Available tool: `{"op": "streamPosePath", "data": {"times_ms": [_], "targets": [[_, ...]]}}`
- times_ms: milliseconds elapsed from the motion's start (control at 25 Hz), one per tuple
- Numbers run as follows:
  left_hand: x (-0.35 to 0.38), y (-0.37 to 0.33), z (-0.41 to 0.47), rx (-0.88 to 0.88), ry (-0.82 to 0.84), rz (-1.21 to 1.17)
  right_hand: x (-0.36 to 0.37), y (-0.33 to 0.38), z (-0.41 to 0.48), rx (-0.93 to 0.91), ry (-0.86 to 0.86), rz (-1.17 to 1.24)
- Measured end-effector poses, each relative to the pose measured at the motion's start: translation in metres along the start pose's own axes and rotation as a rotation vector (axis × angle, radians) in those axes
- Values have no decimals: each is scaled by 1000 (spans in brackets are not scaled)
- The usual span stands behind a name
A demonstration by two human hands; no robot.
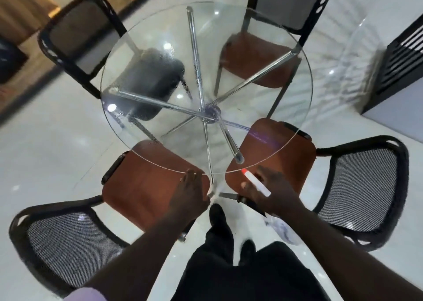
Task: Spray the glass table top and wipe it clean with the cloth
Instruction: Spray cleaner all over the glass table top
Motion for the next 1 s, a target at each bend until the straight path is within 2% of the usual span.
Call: {"op": "streamPosePath", "data": {"times_ms": [80,160,240,320,440,560,680,880,1000], "targets": [[8,8,1,-53,46,69,0,-9,20,-10,38,-31],[24,22,5,-120,143,115,0,-30,43,57,34,-79],[24,20,4,-118,166,128,4,-40,59,81,54,-110],[19,20,4,-110,158,129,13,-29,74,36,102,-121],[14,28,-4,-190,122,79,41,1,92,-76,246,-95],[11,35,-14,-250,82,20,64,30,103,-194,245,-80],[6,34,-11,-269,42,-6,72,39,115,-181,247,-127],[8,17,9,-265,17,68,70,16,113,-267,371,-71],[13,-10,30,-189,9,63,49,-42,101,-153,379,-83]]}}
Point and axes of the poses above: each hand's wrist, its own z-axis towards the middle knuckle, its own x-axis out of the palm, y = z × x, the point moved 10 cm from there along z, towards the middle knuckle, and after that the axes turned 12 degrees about -z, right-handed, at the moved point
